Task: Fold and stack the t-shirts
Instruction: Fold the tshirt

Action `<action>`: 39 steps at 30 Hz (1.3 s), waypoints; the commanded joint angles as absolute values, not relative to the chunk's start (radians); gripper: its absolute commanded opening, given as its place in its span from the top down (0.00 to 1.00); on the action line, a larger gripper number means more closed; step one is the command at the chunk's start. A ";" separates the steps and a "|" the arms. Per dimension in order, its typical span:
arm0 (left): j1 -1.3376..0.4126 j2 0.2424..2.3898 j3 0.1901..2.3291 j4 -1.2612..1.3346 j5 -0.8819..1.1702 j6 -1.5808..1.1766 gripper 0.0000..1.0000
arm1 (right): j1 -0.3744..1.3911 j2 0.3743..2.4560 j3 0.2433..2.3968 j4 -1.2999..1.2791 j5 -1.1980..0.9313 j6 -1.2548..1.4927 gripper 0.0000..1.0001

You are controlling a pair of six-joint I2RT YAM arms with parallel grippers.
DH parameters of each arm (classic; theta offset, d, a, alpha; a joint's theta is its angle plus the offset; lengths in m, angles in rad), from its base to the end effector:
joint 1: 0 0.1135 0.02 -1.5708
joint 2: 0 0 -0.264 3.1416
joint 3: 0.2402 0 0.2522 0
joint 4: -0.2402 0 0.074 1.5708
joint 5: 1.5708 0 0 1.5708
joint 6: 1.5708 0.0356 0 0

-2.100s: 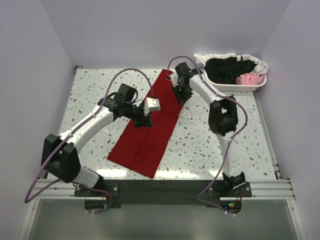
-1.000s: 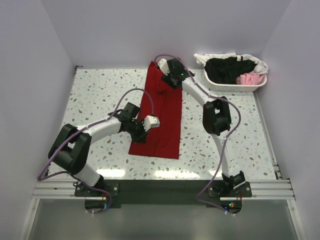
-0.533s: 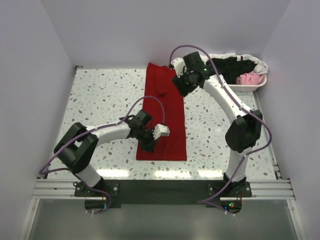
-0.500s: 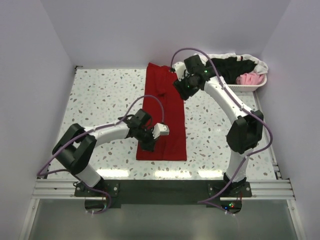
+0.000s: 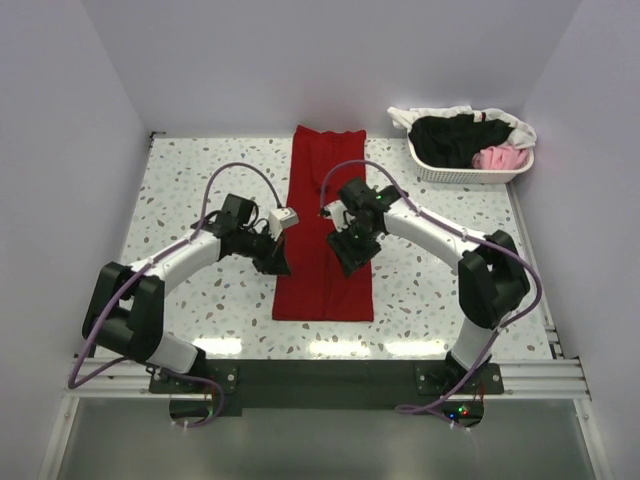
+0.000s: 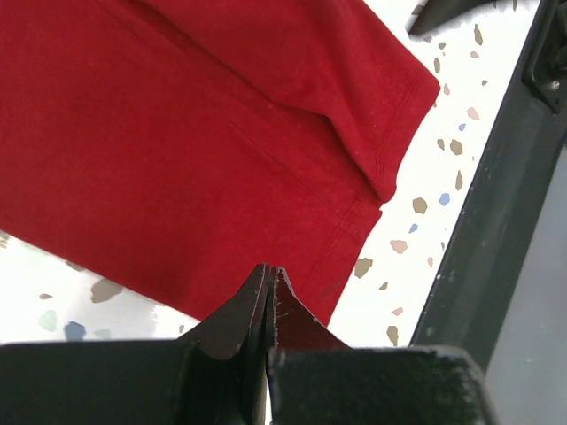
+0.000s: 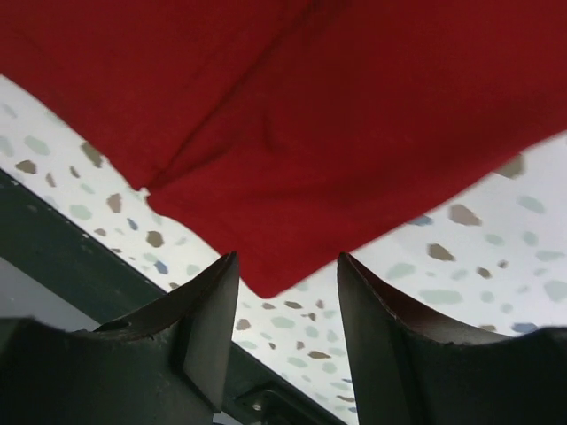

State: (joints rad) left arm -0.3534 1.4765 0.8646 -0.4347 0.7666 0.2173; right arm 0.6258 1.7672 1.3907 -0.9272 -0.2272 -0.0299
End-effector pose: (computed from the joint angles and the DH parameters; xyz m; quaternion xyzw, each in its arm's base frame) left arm 0.2541 -0.1201 0.1985 0.3451 0.8323 -0.3767 0.2152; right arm 0.2790 0.2115 0.2333 -0.3314 0.9274 0.1462 0.0935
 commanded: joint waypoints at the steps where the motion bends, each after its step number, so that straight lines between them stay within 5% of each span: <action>1: -0.319 1.485 0.854 -0.400 0.824 0.131 1.00 | 0.704 1.733 1.396 -0.873 -0.213 0.044 0.47; 22: -0.236 1.416 0.821 -0.344 0.836 0.083 0.99 | 0.834 1.997 1.537 -0.916 -0.052 0.115 0.54; 31: -0.236 1.422 0.819 -0.345 0.834 0.089 0.99 | 0.834 2.031 1.546 -0.923 -0.075 0.117 0.80; 35: -0.235 1.414 0.813 -0.347 0.834 0.094 0.99 | 0.833 2.034 1.563 -0.934 -0.086 0.117 0.99; 39: -0.235 1.411 0.808 -0.342 0.841 0.094 0.99 | 0.833 2.013 1.589 -0.948 -0.159 0.113 1.00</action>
State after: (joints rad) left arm -0.2428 1.4460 0.8188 -0.3817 0.8074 0.0895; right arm 0.8330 2.0392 1.5372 -0.9287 -0.0895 0.1059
